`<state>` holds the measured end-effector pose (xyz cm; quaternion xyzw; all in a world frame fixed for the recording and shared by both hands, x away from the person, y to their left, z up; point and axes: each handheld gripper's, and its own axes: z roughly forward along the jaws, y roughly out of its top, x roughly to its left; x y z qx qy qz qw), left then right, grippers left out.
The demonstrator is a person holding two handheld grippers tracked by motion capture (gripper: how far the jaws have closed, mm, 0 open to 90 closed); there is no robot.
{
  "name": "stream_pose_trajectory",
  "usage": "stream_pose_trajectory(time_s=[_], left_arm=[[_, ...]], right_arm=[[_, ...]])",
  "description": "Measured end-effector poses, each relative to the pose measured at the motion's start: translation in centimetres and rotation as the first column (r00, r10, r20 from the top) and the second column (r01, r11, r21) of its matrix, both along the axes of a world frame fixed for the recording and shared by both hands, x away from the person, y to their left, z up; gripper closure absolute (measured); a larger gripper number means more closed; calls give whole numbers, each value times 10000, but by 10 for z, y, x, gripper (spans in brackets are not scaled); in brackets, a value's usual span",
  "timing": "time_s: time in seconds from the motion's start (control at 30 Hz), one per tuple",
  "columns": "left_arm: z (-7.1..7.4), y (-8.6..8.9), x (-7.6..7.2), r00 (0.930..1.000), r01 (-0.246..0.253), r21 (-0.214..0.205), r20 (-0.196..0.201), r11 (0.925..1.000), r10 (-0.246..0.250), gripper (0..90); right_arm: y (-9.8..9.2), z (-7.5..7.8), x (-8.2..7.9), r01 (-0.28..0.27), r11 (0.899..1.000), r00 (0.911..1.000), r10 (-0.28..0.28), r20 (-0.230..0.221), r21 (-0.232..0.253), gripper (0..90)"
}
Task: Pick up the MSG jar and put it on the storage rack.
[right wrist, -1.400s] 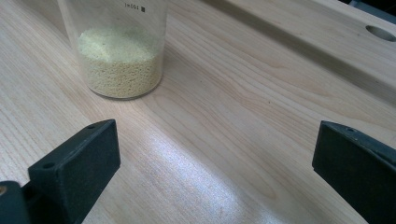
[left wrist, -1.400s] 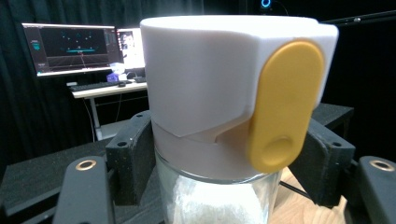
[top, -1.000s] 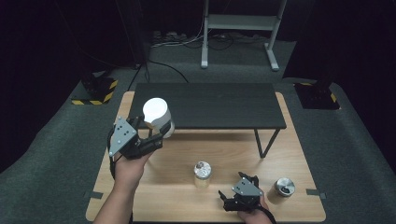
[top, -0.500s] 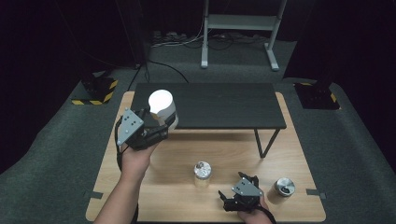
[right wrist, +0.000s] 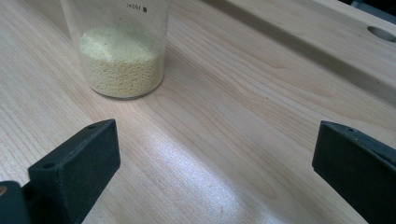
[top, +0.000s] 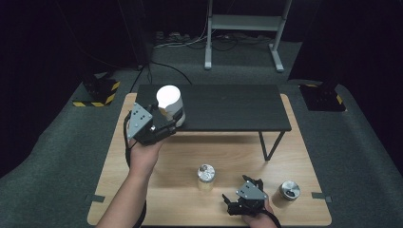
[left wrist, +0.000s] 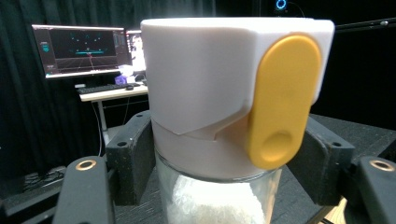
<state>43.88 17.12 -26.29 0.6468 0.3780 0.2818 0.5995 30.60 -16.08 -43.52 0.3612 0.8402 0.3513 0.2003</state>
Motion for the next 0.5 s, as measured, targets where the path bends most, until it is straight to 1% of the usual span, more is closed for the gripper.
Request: stream_pose_trajectory(time_s=[0.2, 0.5], left_arm=[[-2, -2, 6, 10000, -61, 110, -76, 9999, 62, 304], [-7, -3, 14, 9995, -196, 105, -253, 9998, 198, 303]], right_arm=[[0, 0, 0, -23, 10000, 10000, 23, 2, -4, 3], [0, 0, 0, -39, 10000, 10000, 39, -13, 18, 3]])
